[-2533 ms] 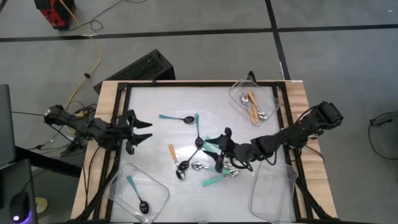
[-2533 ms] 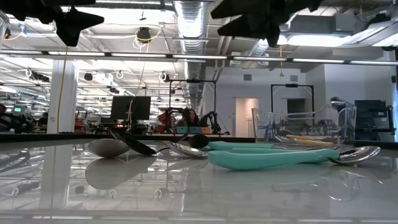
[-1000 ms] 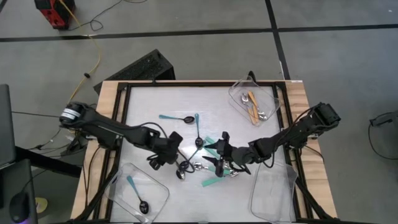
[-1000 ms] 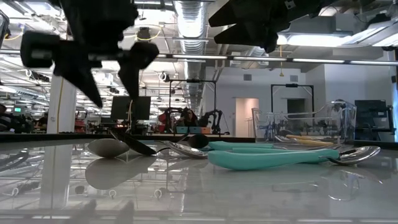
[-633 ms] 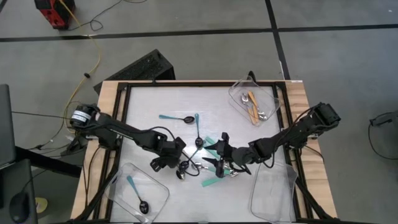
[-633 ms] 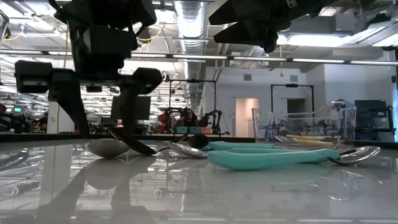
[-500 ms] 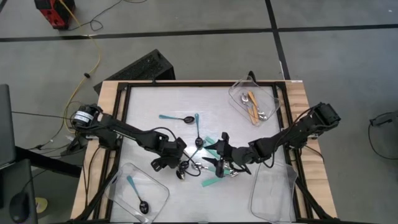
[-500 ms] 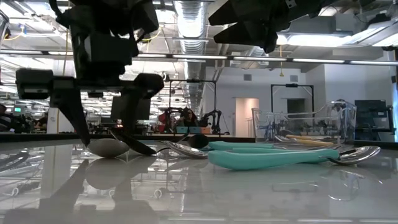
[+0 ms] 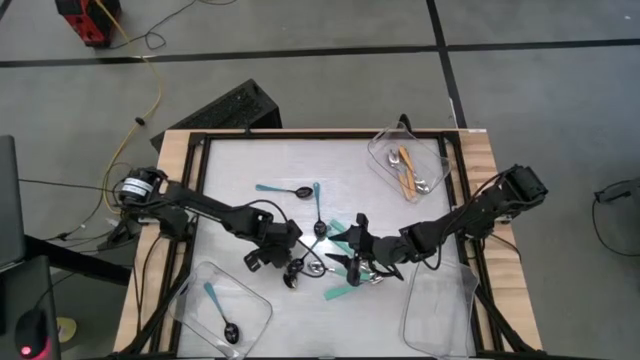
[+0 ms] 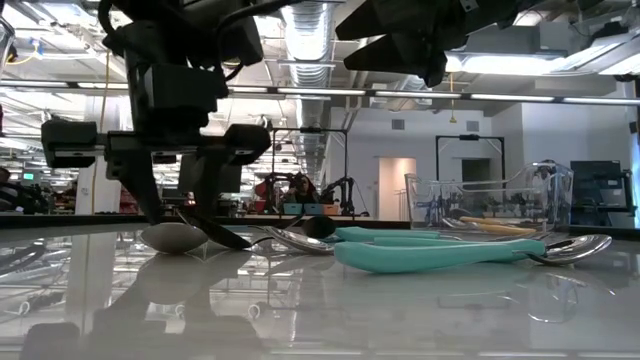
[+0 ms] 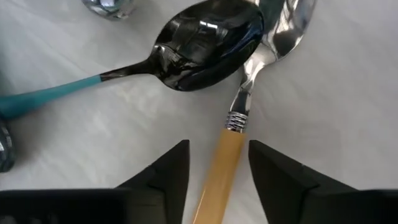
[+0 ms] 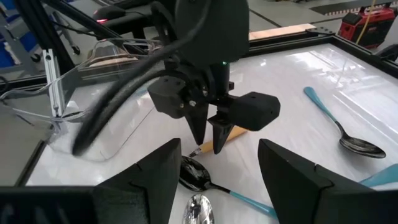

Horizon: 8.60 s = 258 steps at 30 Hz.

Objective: Sort silverware by color (type)
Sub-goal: Put the yellow spoon into the top transparent bin

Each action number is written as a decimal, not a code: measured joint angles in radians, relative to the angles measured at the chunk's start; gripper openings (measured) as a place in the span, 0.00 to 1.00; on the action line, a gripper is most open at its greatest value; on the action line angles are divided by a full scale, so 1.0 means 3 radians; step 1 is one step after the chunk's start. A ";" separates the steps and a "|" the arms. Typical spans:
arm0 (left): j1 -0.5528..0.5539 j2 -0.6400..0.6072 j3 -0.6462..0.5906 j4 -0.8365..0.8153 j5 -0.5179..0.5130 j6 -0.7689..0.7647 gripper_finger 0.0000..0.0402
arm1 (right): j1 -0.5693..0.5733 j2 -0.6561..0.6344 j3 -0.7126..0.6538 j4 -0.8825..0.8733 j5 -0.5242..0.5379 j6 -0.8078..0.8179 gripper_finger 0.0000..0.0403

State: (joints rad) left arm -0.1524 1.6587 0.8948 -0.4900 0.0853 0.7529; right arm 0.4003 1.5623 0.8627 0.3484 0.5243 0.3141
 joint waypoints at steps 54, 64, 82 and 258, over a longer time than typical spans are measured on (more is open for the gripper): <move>-0.0052 -0.0069 0.0524 -0.0438 -0.0333 -0.0732 0.06 | 0.0363 -0.0855 0.0000 -0.0935 0.0103 0.0083 0.60; -0.0051 -0.0523 0.0524 -0.0333 -0.0413 -0.0991 0.06 | 0.0455 -0.1240 0.0000 -0.1586 0.0268 0.0347 0.60; 0.0040 -0.1494 0.0229 0.1290 -0.0496 -0.1338 0.10 | 0.0347 -0.0777 0.0001 -0.0798 0.0378 -0.0381 0.60; 0.0136 -0.2389 -0.0698 0.1973 -0.1381 -0.1916 0.46 | -0.2298 -0.1465 0.0001 -0.2866 0.0779 0.0136 0.13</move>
State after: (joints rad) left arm -0.1116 0.9420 0.6853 0.1020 -0.3290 0.1780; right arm -0.2892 1.1229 0.8631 -0.5113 0.7582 0.3548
